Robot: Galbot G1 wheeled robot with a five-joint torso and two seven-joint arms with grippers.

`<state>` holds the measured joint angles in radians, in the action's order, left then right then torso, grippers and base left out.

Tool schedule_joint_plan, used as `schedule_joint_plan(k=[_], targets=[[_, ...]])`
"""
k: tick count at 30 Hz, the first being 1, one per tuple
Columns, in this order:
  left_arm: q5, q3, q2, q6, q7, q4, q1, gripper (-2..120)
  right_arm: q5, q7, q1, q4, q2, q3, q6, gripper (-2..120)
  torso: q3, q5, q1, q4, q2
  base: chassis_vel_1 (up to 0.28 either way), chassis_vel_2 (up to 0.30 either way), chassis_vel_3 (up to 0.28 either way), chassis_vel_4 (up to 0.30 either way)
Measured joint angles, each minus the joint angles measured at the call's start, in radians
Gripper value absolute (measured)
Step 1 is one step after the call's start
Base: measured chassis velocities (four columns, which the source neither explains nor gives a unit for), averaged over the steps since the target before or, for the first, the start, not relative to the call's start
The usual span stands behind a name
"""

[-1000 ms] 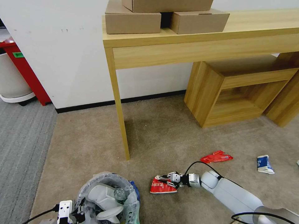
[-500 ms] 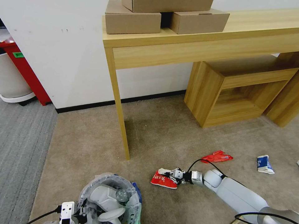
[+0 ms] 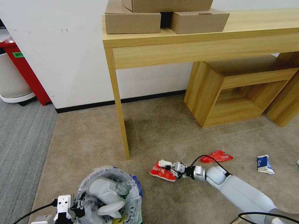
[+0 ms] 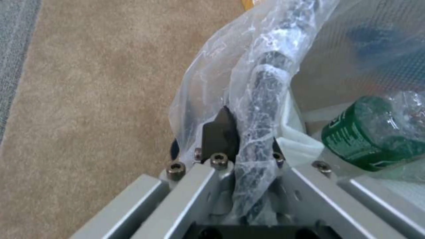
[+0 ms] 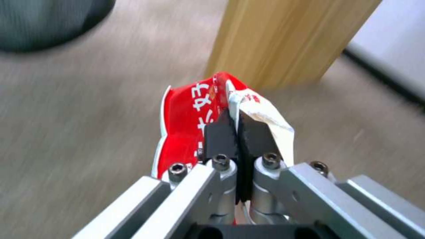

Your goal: Pick up the trash bin and place the garbage on the floor into it.

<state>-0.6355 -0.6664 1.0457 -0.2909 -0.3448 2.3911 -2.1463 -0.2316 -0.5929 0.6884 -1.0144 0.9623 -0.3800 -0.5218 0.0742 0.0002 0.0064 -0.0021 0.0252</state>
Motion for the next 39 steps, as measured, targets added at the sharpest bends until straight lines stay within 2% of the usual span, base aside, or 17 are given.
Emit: schedule_joint_plan(k=[1, 4, 6, 9, 10, 11, 13, 14, 18, 21, 23, 24, 25, 27, 28, 31, 39], targets=[[0.0, 0.0, 0.0, 0.0, 0.0, 0.0, 0.0, 0, 0.0, 0.0, 0.0, 0.0, 0.0, 0.0, 0.0, 0, 0.0, 0.0, 0.0, 0.0, 0.0, 0.0, 0.0, 0.0, 0.0], [-0.033, -0.021, -0.013, -0.002, -0.006, 0.016, 0.001, 0, -0.058, 0.001, 0.013, -0.123, -0.025, 0.074, -0.006, 0, 0.0, -0.0001, 0.0, 0.0, 0.0, 0.0, 0.0, 0.0, 0.0], [-0.039, -0.024, -0.015, -0.002, -0.006, 0.016, 0.003, 0, -0.066, -0.002, 0.014, -0.142, -0.027, 0.09, -0.015, 0, 0.0, 0.0, 0.0, 0.0001, 0.0, 0.0, 0.0, 0.0, 0.0], [-0.082, -0.041, -0.042, -0.001, -0.01, -0.007, 0.024, 0, -0.255, -0.046, 0.017, -0.355, -0.075, 0.164, -0.044, 0, 0.0, -0.0003, 0.0, 0.0001, 0.0, 0.0, 0.0, 0.0, 0.0], [-0.082, -0.041, -0.042, -0.001, -0.01, -0.007, 0.024, 0, -0.255, -0.046, 0.017, -0.355, -0.075, 0.164, -0.044, 0, 0.0, -0.0003, 0.0, 0.0001, 0.0, 0.0, 0.0, 0.0, 0.0], [-0.094, -0.043, -0.049, -0.001, -0.013, -0.016, 0.033, 0, -0.31, -0.062, 0.017, -0.429, -0.095, 0.173, -0.035, 0, 0.0, -0.0003, 0.0, 0.0001, 0.0, 0.0, 0.0, 0.0, 0.0], [-0.108, -0.041, -0.061, -0.001, -0.014, -0.031, 0.046, 0, -0.408, -0.084, 0.023, -0.591, -0.139, 0.169, -0.001, 0, 0.0, -0.0002, 0.0, 0.0001, 0.0, 0.0, 0.0, 0.0, 0.0], [-0.108, -0.041, -0.061, -0.001, -0.014, -0.031, 0.046, 0, -0.408, -0.084, 0.023, -0.591, -0.139, 0.169, -0.001, 0, 0.0, -0.0002, 0.0, 0.0001, 0.0, 0.0, 0.0, 0.0, 0.0], [-0.116, -0.038, -0.069, -0.001, -0.011, -0.041, 0.059, 0, -0.498, -0.089, 0.027, -0.725, -0.173, 0.126, 0.04, 0, 0.0, -0.0003, 0.0, -0.0002, 0.0, 0.0, 0.0, 0.0, 0.0], [-0.118, -0.038, -0.074, -0.001, -0.003, -0.047, 0.066, 0, -0.579, -0.084, -0.004, -0.813, -0.177, 0.051, 0.08, 0, 0.0, -0.0002, 0.0, 0.0, 0.0, 0.0, 0.0, 0.0, 0.0], [-0.118, -0.038, -0.074, -0.001, -0.001, -0.049, 0.066, 0, -0.6, -0.079, -0.016, -0.827, -0.175, 0.026, 0.089, 0, 0.0, -0.0005, 0.0, 0.0, 0.0, 0.0, 0.0, 0.0, 0.0], [-0.118, -0.038, -0.073, -0.002, 0.003, -0.05, 0.067, 0, -0.634, -0.063, -0.049, -0.845, -0.168, -0.037, 0.108, 0, 0.0, 0.0, 0.0, 0.0, 0.0, 0.0, 0.0, 0.0, 0.0], [-0.118, -0.038, -0.073, -0.002, 0.003, -0.05, 0.067, 0, -0.634, -0.063, -0.049, -0.845, -0.168, -0.037, 0.108, 0, 0.0, 0.0, 0.0, 0.0, 0.0, 0.0, 0.0, 0.0, 0.0], [-0.115, -0.04, -0.07, -0.005, 0.007, -0.05, 0.067, 0, -0.651, -0.051, -0.098, -0.847, -0.148, -0.126, 0.121, 0, 0.0, -0.0004, 0.0, -0.0001, 0.0, 0.0, 0.0, 0.0, 0.0], [-0.115, -0.04, -0.07, -0.005, 0.007, -0.05, 0.067, 0, -0.651, -0.051, -0.098, -0.847, -0.148, -0.126, 0.121, 0, 0.0, -0.0004, 0.0, -0.0001, 0.0, 0.0, 0.0, 0.0, 0.0], [-0.11, -0.058, -0.063, -0.012, 0.015, -0.039, 0.062, 0, -0.652, -0.037, -0.155, -0.818, -0.102, -0.258, 0.129, 0, 0.0, -0.0003, 0.0, 0.0002, 0.0, 0.0, 0.0, 0.0, 0.0], [-0.077, -0.077, -0.041, -0.026, 0.05, -0.033, 0.051, 0, -0.611, -0.033, -0.184, -0.711, -0.038, -0.387, 0.115, 0, 0.0, -0.0002, 0.0, 0.0001, 0.0, 0.0, 0.0, 0.0, 0.0]])
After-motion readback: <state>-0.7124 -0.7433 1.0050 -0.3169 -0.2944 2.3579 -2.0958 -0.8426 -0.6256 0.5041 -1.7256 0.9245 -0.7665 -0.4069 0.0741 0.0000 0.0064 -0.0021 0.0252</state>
